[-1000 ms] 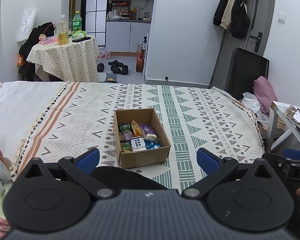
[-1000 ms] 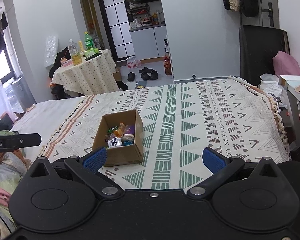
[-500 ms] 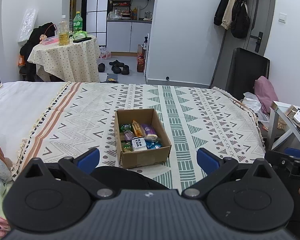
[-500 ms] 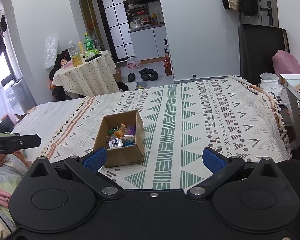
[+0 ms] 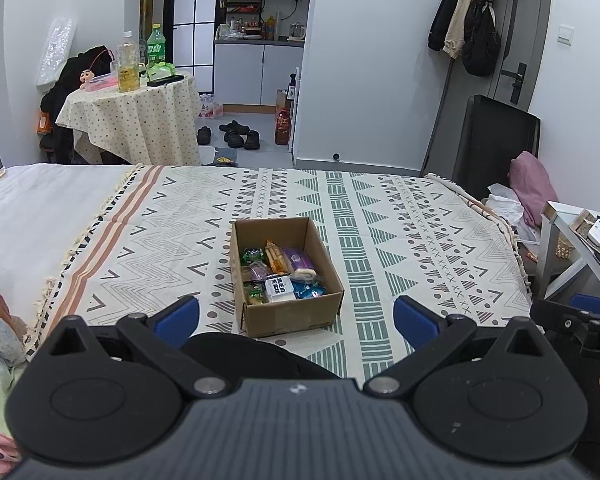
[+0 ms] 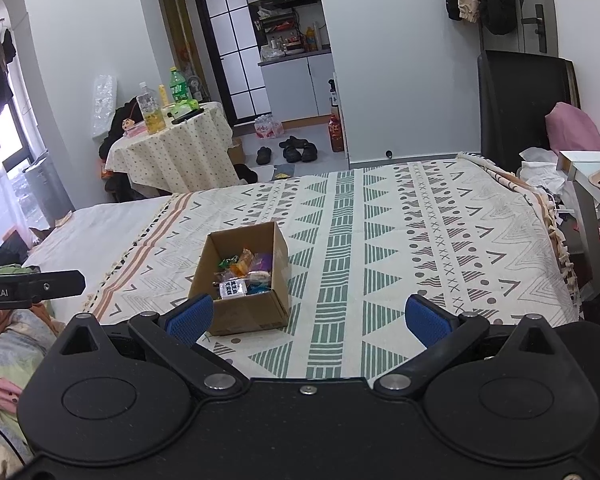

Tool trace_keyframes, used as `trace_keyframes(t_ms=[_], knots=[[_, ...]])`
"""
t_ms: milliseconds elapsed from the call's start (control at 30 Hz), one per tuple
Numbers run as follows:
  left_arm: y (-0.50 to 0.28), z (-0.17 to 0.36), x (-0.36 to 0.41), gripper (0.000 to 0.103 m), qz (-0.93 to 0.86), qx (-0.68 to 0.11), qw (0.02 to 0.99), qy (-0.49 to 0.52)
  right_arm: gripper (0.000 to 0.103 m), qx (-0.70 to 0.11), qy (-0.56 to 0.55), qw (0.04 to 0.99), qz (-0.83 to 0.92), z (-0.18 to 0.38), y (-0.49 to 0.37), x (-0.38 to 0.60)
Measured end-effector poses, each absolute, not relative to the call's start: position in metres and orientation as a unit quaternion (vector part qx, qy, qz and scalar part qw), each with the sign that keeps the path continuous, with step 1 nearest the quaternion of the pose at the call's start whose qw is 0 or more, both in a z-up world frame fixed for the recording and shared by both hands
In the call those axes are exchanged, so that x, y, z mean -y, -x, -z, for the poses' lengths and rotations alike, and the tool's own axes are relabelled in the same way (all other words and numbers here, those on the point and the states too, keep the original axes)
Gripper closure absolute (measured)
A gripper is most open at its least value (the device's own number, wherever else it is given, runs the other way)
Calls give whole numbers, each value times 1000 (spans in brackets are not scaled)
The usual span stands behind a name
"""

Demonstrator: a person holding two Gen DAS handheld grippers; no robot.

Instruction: Organize snacks

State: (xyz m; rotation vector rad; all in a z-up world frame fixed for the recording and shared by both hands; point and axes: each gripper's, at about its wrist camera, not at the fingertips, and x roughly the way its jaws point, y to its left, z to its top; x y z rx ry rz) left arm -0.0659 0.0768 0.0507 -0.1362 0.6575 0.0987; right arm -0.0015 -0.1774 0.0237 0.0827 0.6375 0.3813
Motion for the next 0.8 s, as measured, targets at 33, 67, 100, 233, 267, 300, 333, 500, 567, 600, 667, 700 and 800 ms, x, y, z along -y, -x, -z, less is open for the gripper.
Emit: trace_keyframes(t_ms=[33,67,100,233,267,300,333,500,567,600,667,700,800], knots=[[66,-51,-77,0,-48,-323,943,67,0,-311,-40,931,-186,-24,1,177],[66,-51,-77,0,-48,-322,943,67,0,-311,-40,931,-187,-24,1,177],[66,-51,-77,0,-47,-323,943,66,0,-310,-39,931,-187,-24,1,177],[66,-50,-77,0,-46,-324,943,65,0,-311,-40,931,-186,-24,1,177],[66,-50,-77,0,-46,-324,943,65,0,-311,-40,931,-186,-24,1,177],[66,-50,-77,0,-46,-324,943,65,0,-311,-40,931,-186,-24,1,177],[66,-50,-77,0,-45,-325,943,65,0,-312,-40,931,-185,-24,1,177],[65,-50,-76,0,-44,-326,942,63,0,-312,-41,931,-185,-24,1,177],[65,-49,-74,0,-47,-326,942,61,0,-314,-41,931,-184,-22,0,178],[65,-48,-75,0,-47,-326,942,61,0,-314,-41,930,-184,-21,0,178],[64,-47,-74,0,-47,-328,942,61,0,-315,-41,930,-184,-20,0,179],[64,-46,-75,0,-47,-328,942,61,0,-315,-41,930,-183,-19,0,179],[63,-45,-74,0,-47,-330,941,60,0,-316,-42,930,-182,-18,0,179]])
